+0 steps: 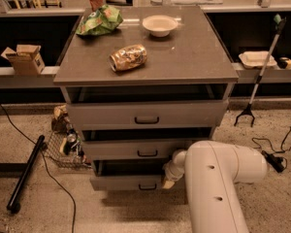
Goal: Open bottom drawer
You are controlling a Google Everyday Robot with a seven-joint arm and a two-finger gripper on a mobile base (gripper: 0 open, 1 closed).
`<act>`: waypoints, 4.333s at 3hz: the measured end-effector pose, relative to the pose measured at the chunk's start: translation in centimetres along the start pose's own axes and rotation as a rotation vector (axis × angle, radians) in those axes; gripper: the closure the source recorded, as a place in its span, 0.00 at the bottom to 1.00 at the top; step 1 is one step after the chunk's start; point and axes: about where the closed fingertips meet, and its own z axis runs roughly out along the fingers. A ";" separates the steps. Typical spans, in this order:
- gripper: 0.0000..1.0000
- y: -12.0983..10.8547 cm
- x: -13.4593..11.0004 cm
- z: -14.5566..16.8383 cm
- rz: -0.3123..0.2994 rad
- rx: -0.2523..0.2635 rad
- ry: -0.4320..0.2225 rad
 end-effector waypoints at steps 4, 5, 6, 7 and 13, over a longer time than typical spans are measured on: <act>0.00 1.7 1.5 0.9 0.016 -0.143 0.053; 0.00 2.7 2.3 0.7 0.032 -0.179 0.093; 0.00 4.8 2.9 0.2 0.060 -0.185 0.122; 0.05 7.4 3.8 0.7 0.098 -0.207 0.118; 1.00 11.2 4.5 -2.0 0.164 -0.112 0.085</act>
Offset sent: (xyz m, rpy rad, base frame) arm 0.0000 0.0000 0.0000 0.0000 0.0000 0.0000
